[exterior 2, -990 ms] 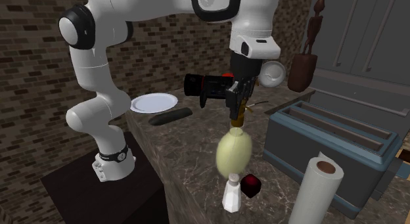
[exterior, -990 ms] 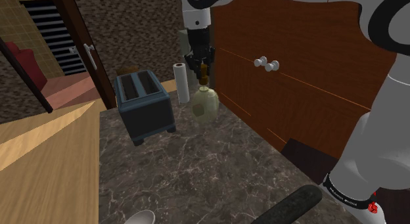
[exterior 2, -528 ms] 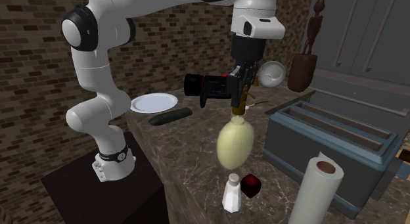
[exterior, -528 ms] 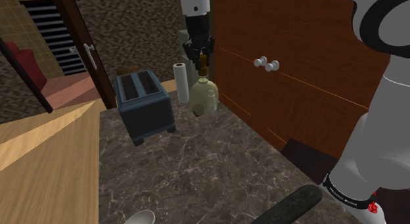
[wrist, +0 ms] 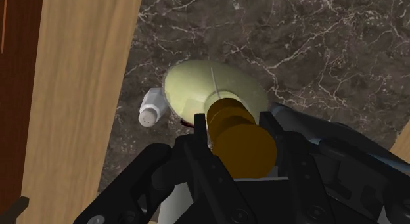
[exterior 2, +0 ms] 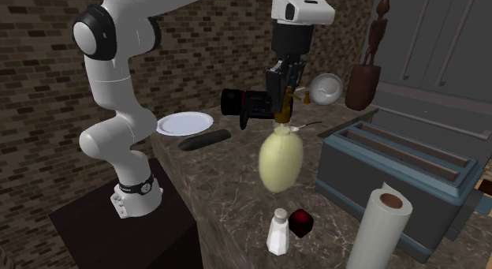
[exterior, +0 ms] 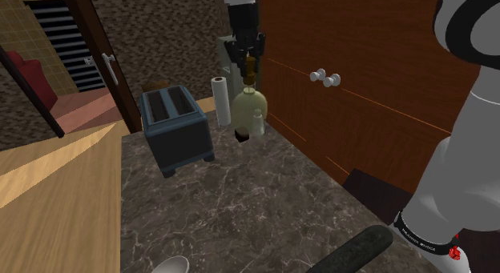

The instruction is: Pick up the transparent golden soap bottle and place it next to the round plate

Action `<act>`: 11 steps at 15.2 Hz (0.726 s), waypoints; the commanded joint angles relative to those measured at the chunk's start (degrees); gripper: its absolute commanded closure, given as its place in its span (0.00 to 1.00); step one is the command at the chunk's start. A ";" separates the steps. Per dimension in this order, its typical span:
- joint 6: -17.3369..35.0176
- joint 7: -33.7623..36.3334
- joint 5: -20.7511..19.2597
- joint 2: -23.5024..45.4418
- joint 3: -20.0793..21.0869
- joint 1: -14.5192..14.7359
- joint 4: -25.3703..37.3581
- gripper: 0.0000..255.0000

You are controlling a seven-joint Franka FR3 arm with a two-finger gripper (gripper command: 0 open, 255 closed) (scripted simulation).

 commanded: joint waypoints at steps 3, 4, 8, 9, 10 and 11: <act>1.62 1.45 1.16 -8.63 0.67 0.63 -10.10 1.00; 1.96 1.89 1.50 -10.87 0.88 0.85 -12.65 1.00; 2.57 3.73 2.98 -19.30 1.85 1.81 -21.53 1.00; 2.55 4.23 3.38 -21.30 2.11 2.08 -23.47 1.00; 2.47 4.74 3.79 -23.27 2.39 2.37 -25.32 1.00; 2.33 5.26 4.23 -25.21 2.69 2.65 -27.07 1.00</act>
